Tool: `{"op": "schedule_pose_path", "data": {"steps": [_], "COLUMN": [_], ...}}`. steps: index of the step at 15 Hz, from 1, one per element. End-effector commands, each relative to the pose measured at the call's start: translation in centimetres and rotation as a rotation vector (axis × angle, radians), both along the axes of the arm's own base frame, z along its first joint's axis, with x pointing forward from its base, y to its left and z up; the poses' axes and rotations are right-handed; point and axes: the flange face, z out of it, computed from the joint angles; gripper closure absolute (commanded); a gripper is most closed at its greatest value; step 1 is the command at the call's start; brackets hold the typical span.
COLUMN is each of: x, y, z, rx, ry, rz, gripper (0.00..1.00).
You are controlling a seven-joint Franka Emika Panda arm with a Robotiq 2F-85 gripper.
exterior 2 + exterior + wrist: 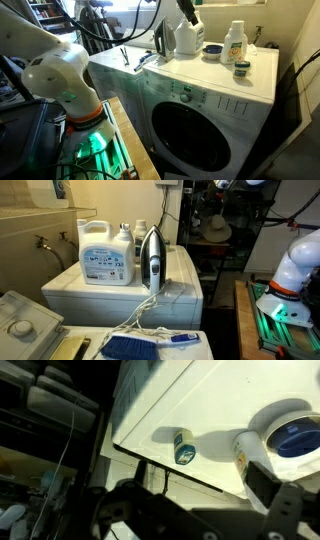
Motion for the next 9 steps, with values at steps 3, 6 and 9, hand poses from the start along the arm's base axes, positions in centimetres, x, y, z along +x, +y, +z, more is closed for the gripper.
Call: {"op": "schedule_pose_path", "data": {"steps": [3,6,9], "x": [2.2,3.0,5.3], "y": [0.2,-0.1,-2.7], "z": [-0.9,-0.5,-0.6], "rx": [-0.005,-0.007,0.023], "ry": [0.030,0.004,-0.030], "rz": [-0.018,-0.047,-0.143], "gripper": [0.00,0.00,0.00]}}
